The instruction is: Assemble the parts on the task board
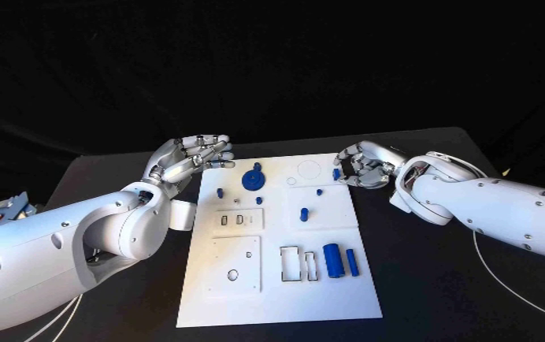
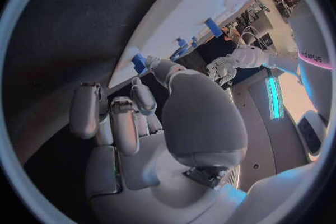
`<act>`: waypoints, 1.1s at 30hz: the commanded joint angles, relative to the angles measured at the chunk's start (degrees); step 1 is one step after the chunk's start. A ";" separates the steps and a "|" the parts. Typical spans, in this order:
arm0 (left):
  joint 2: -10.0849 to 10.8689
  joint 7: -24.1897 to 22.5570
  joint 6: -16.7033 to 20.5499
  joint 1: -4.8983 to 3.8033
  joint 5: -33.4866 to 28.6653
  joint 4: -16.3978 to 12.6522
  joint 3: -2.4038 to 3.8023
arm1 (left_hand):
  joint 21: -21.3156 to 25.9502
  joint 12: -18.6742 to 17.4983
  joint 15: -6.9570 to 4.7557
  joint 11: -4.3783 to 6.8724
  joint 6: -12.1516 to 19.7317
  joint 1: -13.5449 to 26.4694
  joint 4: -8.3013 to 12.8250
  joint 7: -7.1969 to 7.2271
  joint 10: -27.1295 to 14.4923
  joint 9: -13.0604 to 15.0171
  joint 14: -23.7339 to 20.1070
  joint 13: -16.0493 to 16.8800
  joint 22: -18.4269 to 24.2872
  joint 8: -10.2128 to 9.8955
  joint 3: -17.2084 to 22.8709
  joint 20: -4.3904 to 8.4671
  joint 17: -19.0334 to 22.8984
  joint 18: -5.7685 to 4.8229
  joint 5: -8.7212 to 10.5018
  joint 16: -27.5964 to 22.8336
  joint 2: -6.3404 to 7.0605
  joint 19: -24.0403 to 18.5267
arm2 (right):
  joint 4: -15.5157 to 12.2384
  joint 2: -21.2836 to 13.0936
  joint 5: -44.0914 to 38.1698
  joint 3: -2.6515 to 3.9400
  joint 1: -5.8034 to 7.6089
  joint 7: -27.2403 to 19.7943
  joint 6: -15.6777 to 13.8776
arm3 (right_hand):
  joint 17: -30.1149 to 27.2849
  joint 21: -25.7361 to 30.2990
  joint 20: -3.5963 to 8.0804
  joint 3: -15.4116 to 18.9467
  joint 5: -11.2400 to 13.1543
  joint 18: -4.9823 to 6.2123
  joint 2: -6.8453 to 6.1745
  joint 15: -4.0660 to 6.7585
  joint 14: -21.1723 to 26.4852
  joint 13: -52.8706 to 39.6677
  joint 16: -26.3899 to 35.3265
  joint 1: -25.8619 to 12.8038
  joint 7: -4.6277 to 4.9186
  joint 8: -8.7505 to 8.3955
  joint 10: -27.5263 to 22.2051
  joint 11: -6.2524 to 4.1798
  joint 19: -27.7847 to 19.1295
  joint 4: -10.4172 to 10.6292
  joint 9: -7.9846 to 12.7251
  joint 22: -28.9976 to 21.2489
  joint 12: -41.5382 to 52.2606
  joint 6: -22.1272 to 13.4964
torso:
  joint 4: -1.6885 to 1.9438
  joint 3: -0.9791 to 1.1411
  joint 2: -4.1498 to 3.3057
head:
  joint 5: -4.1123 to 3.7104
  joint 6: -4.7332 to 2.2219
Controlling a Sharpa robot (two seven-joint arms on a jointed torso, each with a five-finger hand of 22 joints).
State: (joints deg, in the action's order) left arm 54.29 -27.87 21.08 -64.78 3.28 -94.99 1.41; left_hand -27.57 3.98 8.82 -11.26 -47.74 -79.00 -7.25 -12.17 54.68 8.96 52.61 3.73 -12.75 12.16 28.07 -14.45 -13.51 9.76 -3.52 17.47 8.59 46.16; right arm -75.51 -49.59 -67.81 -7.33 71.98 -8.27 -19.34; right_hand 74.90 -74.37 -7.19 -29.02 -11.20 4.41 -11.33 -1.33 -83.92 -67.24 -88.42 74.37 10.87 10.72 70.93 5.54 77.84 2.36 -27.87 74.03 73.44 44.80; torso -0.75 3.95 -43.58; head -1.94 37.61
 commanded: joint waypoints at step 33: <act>0.08 -0.46 -0.73 -0.04 -0.15 -0.16 0.04 | -0.31 -0.28 0.07 -0.36 0.35 0.74 0.38 -2.35 -0.47 -0.09 -0.34 0.01 -0.15 -0.43 0.08 0.05 -0.09 0.39 0.35 -0.40 0.01 -0.57 | 1.11 1.69 -0.97 -0.01 -0.57 1.52 -0.45 | 10.46 -0.51 0.12 -0.82 0.96 -0.06 1.83 0.44 -4.99 -1.34 -0.36 -0.42 -1.16 2.49 1.59 -0.63 0.60 0.36 -1.02 1.11 1.26 5.46 | 0.01 -0.04 0.06 | 0.07 0.50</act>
State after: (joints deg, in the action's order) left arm 54.41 -27.82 21.06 -64.78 3.27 -95.02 1.40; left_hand -27.57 3.97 8.82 -11.47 -47.74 -79.00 -7.26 -12.17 54.47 8.96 52.61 3.73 -12.84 11.83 28.07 -14.24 -13.55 9.76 -3.52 17.25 8.59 45.95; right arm -74.46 -48.03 -68.36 -7.33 71.46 -7.25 -19.36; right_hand 74.93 -74.55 -7.13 -29.67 -10.31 4.41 -10.01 -1.33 -83.92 -68.43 -88.42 73.97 9.69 12.84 72.06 4.83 77.90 2.69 -28.83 74.93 74.43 49.89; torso -0.75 3.89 -43.53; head -1.84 38.08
